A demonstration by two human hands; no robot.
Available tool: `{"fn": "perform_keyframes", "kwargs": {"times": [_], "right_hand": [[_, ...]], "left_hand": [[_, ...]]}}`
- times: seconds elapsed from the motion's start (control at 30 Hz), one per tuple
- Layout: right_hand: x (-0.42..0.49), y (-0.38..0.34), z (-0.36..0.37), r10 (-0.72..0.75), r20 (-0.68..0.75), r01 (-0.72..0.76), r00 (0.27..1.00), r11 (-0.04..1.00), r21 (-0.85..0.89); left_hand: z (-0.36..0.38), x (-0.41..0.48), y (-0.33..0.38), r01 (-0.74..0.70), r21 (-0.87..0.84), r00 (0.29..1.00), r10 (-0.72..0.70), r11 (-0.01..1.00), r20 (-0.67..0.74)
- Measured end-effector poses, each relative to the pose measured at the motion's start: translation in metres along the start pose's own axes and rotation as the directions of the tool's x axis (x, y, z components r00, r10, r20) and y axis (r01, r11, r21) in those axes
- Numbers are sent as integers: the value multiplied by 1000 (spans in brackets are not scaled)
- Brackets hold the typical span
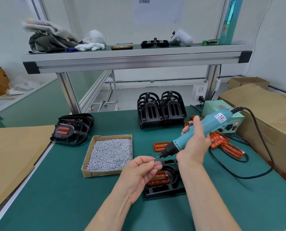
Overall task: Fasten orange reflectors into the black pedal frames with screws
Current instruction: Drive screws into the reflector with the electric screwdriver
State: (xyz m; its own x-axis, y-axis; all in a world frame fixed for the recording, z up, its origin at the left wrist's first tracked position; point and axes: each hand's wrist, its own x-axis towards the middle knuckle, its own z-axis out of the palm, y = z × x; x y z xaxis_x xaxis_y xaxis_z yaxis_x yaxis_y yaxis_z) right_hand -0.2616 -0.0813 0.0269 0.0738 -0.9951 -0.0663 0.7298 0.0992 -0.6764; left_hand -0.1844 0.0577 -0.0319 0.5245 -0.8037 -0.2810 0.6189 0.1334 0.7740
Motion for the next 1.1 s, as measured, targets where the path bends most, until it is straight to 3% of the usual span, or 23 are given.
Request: {"fn": "perform_keyframes", "kwargs": {"times": [0.63, 0.83, 1.1], "right_hand": [[-4, 3, -1, -44, -6, 44, 999, 999, -30], [-4, 5, 0, -52, -49, 50, 997, 998, -48], [-3, 11, -3, 64, -221, -78, 973, 996, -53]], "left_hand": [[8, -7, -9, -106, 83, 986, 116, 991, -121], [11, -7, -19, -239, 169, 956, 262, 956, -135], [9, -5, -28, -442, 236, 873, 475, 865, -107]]}}
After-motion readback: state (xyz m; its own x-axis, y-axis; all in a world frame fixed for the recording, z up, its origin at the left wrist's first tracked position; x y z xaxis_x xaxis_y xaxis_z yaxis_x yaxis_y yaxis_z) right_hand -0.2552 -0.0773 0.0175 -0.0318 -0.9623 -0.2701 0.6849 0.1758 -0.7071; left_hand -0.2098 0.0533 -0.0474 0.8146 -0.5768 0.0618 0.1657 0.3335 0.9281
